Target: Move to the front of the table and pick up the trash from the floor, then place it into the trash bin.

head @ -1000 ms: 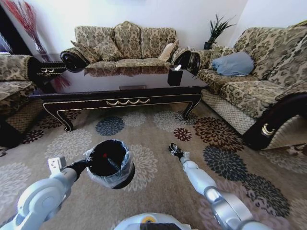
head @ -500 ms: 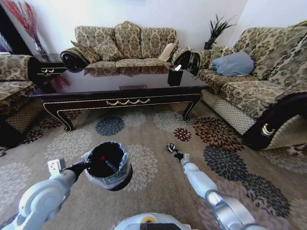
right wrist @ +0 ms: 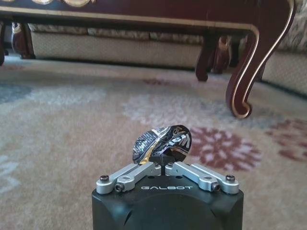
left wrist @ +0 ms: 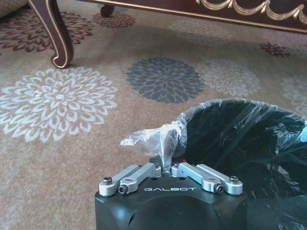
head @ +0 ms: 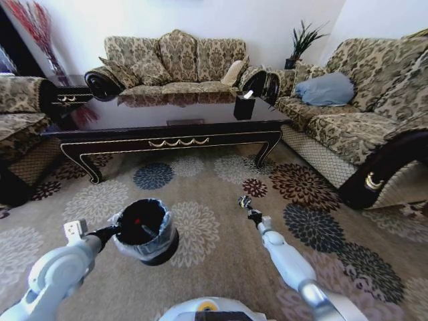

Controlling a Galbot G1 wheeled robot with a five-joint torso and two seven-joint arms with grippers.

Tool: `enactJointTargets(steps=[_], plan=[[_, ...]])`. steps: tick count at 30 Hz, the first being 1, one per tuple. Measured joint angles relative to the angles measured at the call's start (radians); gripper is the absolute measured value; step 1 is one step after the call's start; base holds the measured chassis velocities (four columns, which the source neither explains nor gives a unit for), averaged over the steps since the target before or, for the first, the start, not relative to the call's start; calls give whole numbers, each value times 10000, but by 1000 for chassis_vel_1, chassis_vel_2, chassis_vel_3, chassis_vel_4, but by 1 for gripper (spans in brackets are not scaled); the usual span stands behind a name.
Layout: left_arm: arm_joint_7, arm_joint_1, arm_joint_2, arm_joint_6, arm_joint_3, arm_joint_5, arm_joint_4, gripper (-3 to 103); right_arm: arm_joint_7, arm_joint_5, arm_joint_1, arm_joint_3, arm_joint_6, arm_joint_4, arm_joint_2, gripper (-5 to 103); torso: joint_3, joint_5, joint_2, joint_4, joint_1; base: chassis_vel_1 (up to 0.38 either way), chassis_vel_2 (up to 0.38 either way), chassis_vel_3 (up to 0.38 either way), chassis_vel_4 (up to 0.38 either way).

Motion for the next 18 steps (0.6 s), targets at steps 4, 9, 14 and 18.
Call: enactJointTargets(steps=[4, 9, 14, 18], plan=[[-225, -839, 301, 0, 1009, 227, 424, 4, 208, -107, -748, 352, 4, 1306, -518, 0, 0, -4, 0, 1, 0, 0, 0, 0, 0], [-383, -2380, 868, 1, 2679, 255, 1056, 4, 574, 300, -2330, 812, -453, 5573, -1816, 0, 1, -4, 0, -9, 0, 0, 0, 0, 0], [-781, -3158, 1445, 5, 2877, -602, 709, 4, 770, 519, -3305, 1019, -806, 8042, -2284, 0, 0, -2, 0, 6, 0, 0, 0, 0, 0], [-864, -4269, 1973, 1, 3653, -1071, 684, 4, 969, 631, -4217, 1291, -1100, 9805, -2552, 0, -1, -2, 0, -7, 0, 0, 0, 0, 0]])
